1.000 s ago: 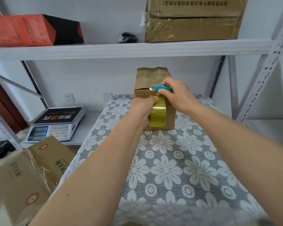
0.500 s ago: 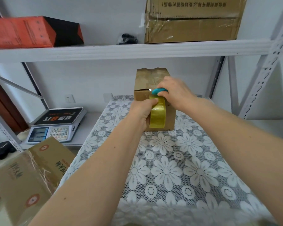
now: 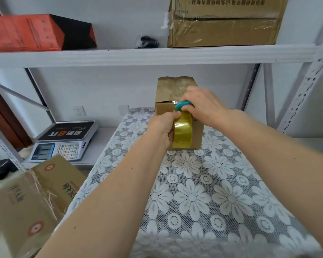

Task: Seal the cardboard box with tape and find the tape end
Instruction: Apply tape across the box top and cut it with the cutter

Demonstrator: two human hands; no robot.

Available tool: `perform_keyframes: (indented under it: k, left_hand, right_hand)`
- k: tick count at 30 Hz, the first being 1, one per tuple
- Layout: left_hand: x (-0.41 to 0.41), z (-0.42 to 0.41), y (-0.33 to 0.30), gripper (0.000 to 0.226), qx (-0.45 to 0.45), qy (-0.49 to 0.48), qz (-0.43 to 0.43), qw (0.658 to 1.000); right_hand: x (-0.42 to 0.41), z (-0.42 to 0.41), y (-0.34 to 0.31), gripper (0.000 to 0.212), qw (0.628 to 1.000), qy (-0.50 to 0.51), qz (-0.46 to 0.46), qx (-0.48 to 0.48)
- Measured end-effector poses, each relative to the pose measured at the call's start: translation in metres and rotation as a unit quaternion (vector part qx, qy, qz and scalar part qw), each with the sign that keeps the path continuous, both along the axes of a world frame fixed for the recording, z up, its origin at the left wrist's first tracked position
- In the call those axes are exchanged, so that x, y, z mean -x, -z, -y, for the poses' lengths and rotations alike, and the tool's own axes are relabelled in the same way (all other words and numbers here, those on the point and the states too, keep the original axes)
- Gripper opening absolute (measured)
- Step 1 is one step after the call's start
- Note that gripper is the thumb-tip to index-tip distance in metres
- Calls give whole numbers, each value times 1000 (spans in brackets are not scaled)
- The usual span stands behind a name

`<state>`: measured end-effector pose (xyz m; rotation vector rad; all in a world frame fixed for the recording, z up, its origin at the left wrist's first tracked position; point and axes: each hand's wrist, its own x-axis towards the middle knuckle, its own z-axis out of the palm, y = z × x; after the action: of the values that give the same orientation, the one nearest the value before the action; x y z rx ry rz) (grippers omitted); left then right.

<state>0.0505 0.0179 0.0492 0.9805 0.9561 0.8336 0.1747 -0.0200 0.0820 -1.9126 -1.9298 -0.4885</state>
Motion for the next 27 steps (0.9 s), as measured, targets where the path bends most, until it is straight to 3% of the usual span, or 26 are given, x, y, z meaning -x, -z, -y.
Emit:
perform_keyframes:
  k: [27]
  left_hand:
    - [0,9,-4,40,0,-27,-20,999]
  right_hand:
    - [17,-4,-15,21,994,20,95,44]
